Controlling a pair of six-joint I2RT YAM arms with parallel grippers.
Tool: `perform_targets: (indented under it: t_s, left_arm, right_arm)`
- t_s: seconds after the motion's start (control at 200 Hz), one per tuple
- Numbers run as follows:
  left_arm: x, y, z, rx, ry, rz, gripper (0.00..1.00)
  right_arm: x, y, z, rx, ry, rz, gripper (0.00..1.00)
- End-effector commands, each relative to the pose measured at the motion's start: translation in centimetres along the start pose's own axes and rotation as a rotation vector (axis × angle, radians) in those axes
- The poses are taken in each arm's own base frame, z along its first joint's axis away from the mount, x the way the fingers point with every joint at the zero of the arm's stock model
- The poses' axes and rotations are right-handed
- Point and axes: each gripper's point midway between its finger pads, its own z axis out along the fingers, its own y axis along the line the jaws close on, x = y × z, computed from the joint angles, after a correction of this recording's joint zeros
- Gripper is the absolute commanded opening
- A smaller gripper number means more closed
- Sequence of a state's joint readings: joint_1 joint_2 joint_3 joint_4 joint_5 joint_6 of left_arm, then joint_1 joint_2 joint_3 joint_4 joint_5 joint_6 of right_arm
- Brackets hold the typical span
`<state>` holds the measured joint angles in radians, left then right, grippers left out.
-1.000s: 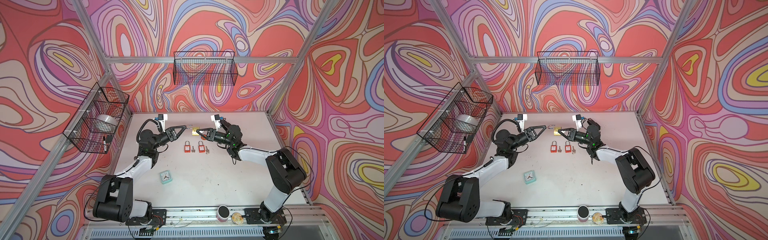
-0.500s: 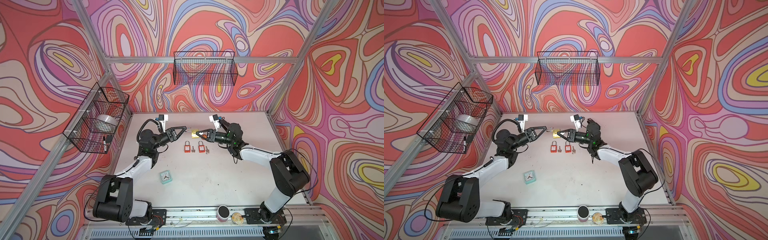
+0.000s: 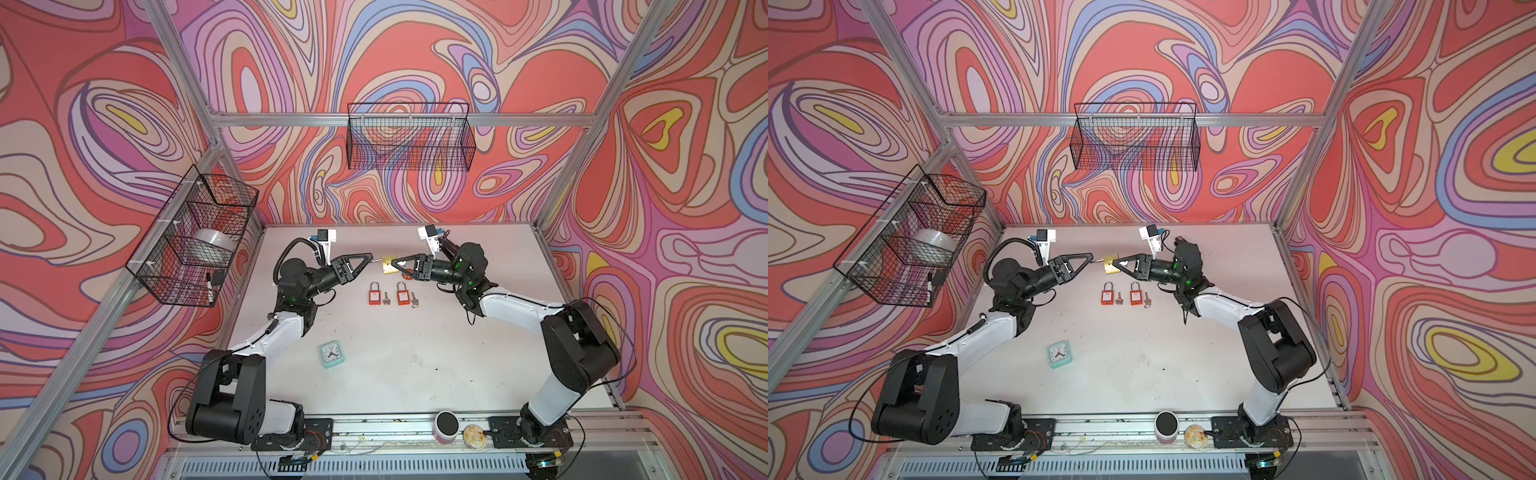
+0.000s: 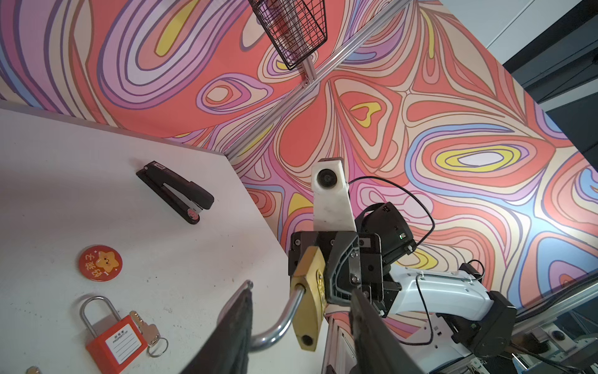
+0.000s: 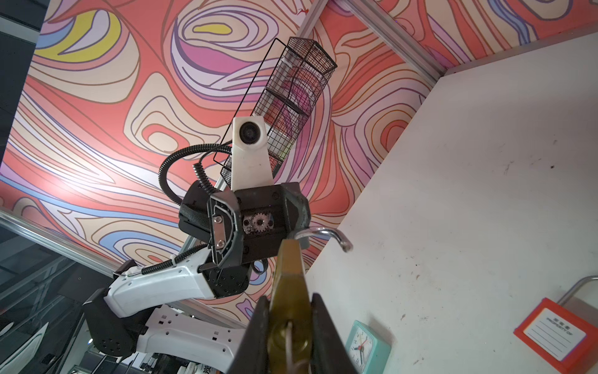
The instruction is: Lock with the key
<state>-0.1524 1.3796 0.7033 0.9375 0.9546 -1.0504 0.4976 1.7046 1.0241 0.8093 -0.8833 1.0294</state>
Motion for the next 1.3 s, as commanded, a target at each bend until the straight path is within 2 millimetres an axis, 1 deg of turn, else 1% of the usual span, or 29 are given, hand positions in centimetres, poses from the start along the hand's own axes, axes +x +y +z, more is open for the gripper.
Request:
perform_targets:
  t_s: [0.0,0.18,0.34,0.486,0.606,0.836,0.966,1.127,1.297]
  left_arm:
    - [0.5,-0.3,-0.1,0.017,0.029,0.007,0.5]
    - [0.5,-0.4,-0.1,0.02,0.033,0.008,0.43]
    - [0.6,-0.3,-0.1,0.015,0.036,0.005,0.29]
    - [0.7,-0.3,-0.1,0.01,0.036,0.007,0.22]
    - [0.6,-0.4,-0.1,0.012,0.038,0.011,0.14]
    - [0.6,-0.4,0.0,0.011,0.048,0.009,0.14]
    - [0.5,-0.5,0.0,0.012,0.045,0.014,0.0]
    - [0.5,-0.7,0.1,0.019,0.046,0.025,0.0]
    - [1.4,-1.1,1.2,0.037,0.08,0.025,0.0]
  right_arm:
    - [-2.0,3.3,0.3,-0.095,-0.039,-0.1,0.0]
    - [-2.3,3.0,0.4,-0.089,-0.053,-0.103,0.0]
    - [-2.6,2.8,0.3,-0.086,-0.061,-0.103,0.0]
    - [-2.7,2.6,0.1,-0.078,-0.065,-0.1,0.0]
    - [-2.7,2.5,-0.1,-0.075,-0.066,-0.098,0.0]
    - [-2.8,2.5,-0.2,-0.081,-0.066,-0.097,0.0]
    - [-2.7,2.5,-0.1,-0.101,-0.056,-0.081,0.0]
    - [-2.5,2.6,0.1,-0.121,-0.052,-0.072,0.0]
    - [-1.4,2.4,1.1,-0.09,-0.013,-0.108,0.0]
